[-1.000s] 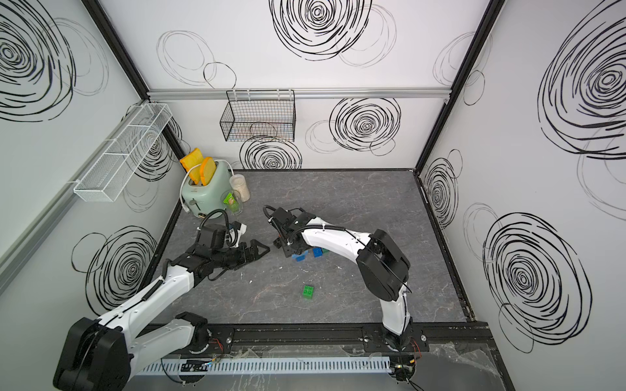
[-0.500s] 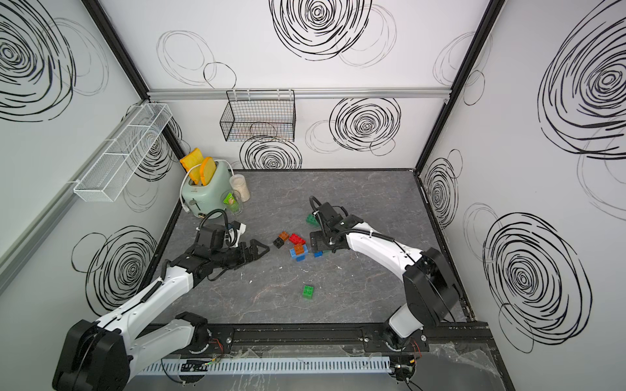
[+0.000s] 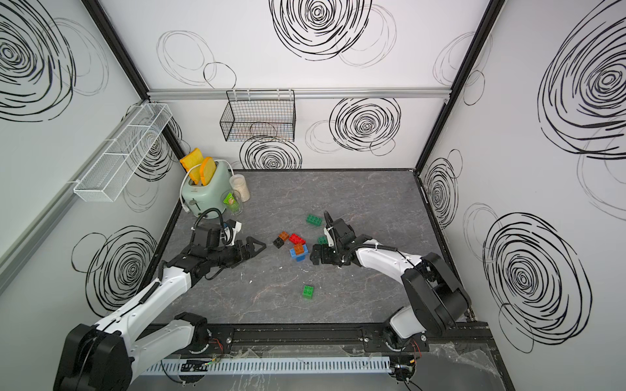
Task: Assemble the letter f with lego
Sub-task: Pick up the lego brick from the center of the board.
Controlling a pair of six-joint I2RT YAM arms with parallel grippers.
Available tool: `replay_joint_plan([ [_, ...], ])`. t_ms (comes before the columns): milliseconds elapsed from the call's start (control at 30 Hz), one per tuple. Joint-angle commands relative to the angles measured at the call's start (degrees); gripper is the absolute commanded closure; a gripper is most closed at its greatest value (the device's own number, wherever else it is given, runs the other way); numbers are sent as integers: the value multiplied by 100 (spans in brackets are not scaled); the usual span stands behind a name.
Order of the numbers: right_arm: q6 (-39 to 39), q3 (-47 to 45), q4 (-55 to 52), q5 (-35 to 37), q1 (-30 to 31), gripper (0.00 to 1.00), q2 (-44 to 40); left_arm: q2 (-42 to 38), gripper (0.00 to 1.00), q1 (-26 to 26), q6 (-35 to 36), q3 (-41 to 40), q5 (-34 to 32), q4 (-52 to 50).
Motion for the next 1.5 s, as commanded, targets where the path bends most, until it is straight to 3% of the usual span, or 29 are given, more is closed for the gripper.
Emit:
replay_joint_plan([
  [0, 196, -111, 735, -350, -125, 1, 213, 42, 2, 159, 28, -6, 152, 235],
  [300, 125, -6, 1392, -988, -714, 1, 881, 43, 2, 551, 19, -47, 108, 245],
  [567, -100, 755, 1803, -1446, -1134, 1, 1861, 282, 2, 768, -1, -44, 71, 281],
  [633, -198, 871, 1619, -1258, -1145, 0, 1910, 299, 2, 794, 1, -35, 71, 281],
  [767, -402, 692, 851, 265, -788, 1, 1448, 293, 2, 805, -16, -59, 71, 289],
  [867, -481, 303, 743, 753, -551, 2, 981, 275, 2, 795, -34, -79, 80, 316],
  [1033, -532, -63, 773, 988, -152, 5, 515, 337, 2, 787, -43, -87, 125, 336],
  [1367, -688, 149, 806, 1169, 83, 27, 928, 345, 2, 770, -43, -87, 126, 325],
  [1467, -732, 217, 817, 1166, 181, 28, 1033, 336, 2, 769, -43, -88, 104, 329],
])
